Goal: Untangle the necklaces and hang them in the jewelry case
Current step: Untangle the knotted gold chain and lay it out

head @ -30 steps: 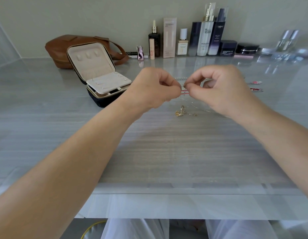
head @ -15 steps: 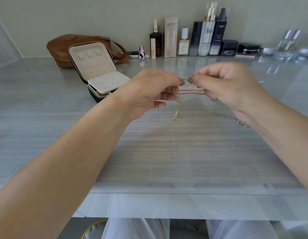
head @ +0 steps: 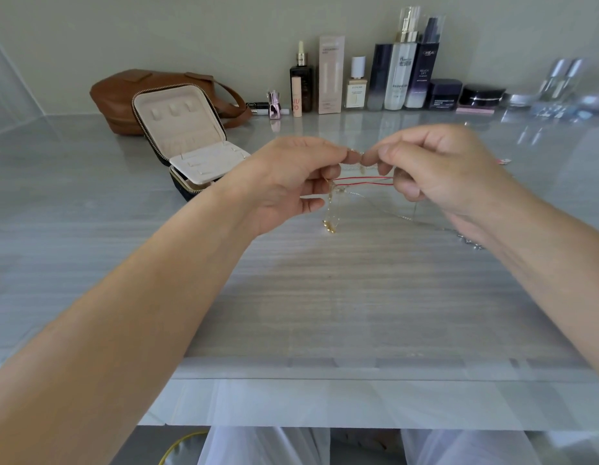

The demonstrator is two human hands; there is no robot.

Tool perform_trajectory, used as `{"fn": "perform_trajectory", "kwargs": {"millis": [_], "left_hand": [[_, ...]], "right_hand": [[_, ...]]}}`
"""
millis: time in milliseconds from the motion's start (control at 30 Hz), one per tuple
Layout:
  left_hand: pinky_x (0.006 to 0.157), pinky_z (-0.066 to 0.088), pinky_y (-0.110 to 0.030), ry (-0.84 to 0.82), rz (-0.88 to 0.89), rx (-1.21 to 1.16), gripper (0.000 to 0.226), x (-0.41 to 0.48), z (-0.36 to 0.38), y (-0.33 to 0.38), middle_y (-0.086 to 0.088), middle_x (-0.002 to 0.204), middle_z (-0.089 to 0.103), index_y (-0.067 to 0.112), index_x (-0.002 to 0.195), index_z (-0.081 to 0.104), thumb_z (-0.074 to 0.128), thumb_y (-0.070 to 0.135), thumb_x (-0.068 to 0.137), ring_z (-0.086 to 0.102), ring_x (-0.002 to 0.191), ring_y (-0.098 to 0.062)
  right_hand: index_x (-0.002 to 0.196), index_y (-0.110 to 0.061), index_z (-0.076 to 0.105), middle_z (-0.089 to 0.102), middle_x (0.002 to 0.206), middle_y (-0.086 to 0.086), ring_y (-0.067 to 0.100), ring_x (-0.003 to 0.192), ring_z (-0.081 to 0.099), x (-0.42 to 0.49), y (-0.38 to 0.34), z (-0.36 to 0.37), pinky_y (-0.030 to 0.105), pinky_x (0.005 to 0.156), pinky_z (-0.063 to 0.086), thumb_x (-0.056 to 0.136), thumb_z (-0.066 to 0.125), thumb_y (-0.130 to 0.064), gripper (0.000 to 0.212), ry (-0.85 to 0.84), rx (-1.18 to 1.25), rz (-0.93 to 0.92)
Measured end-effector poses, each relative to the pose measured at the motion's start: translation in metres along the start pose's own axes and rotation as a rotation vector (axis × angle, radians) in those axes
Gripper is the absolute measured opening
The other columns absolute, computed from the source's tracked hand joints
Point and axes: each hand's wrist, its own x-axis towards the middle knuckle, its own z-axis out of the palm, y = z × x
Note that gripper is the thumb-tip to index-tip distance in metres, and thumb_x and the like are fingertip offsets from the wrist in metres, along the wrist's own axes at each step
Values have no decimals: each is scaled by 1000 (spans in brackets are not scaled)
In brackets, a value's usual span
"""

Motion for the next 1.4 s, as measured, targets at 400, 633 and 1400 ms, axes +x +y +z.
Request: {"fn": "perform_trajectory", "kwargs": {"millis": [400, 633, 1400], "left_hand": [[54, 54, -27, 52, -106, -286, 17, 2, 0, -1, 4, 56, 50, 17, 81, 58, 48, 19, 94, 53, 48, -8], [43, 42, -14, 67, -134, -288, 21, 2, 2, -2, 2, 58, 60, 17, 76, 57, 47, 18, 95, 56, 52, -11], [42, 32, -12, 15, -92, -150, 17, 3, 1, -3, 4, 62, 64, 18, 82, 60, 59, 1, 82, 50, 46, -6]], "right_hand": [[74, -25, 67, 59, 63, -5, -3, 52, 47, 0, 9, 3, 7, 52, 37, 81, 68, -20, 9, -131, -214, -92], [71, -21, 64, 46, 48, -9, -1, 38, 35, 4, 12, 1, 9, 42, 29, 85, 63, -17, 15, -32, -112, -95], [72, -22, 64, 49, 39, -18, -3, 35, 41, 6, 12, -1, 5, 41, 28, 85, 64, -15, 15, 1, -27, -88]]}}
